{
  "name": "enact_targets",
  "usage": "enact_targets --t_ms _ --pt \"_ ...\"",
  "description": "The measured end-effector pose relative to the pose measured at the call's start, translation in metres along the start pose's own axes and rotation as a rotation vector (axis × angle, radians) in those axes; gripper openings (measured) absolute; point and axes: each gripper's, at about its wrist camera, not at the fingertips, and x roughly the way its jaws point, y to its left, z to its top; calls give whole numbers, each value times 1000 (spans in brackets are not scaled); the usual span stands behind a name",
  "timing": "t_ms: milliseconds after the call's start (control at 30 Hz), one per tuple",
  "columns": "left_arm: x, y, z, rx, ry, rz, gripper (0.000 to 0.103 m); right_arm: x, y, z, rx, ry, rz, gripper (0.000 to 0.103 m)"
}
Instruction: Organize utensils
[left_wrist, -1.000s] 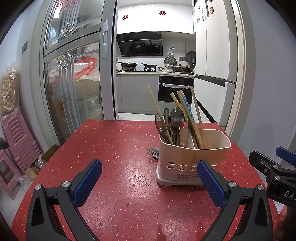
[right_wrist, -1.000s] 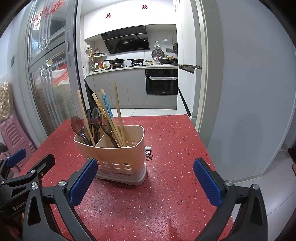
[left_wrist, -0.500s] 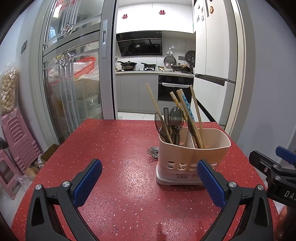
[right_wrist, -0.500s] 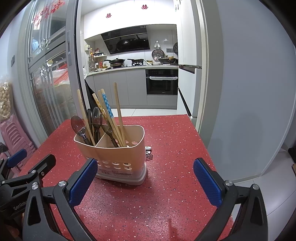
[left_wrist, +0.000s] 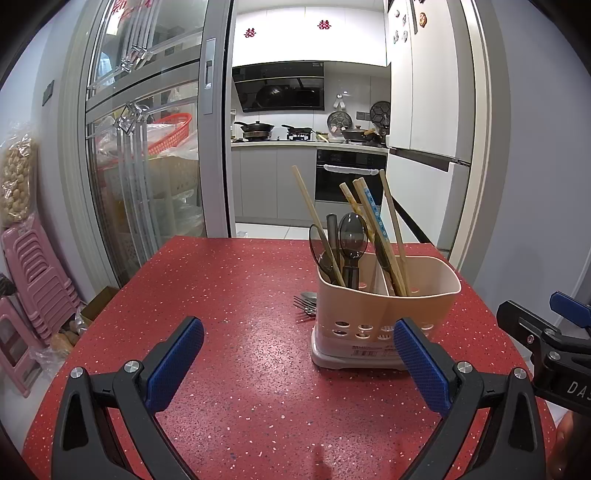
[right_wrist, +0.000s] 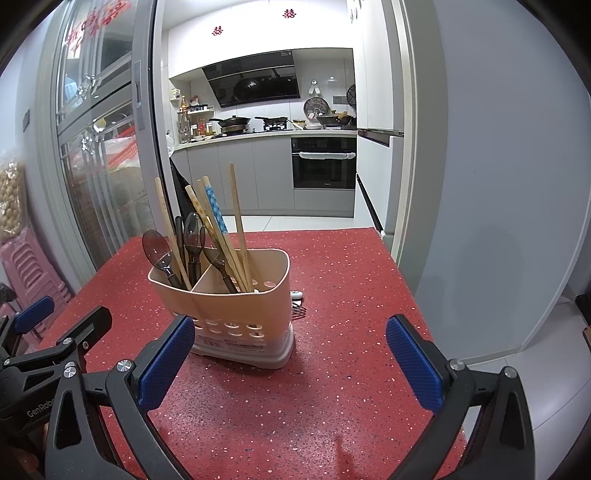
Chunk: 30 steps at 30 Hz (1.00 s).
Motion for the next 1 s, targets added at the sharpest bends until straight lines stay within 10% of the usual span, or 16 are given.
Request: enact_targets --t_ms 1000 --pt "0 0 1 -3 6 8 103 0 -2 1 4 -1 3 103"
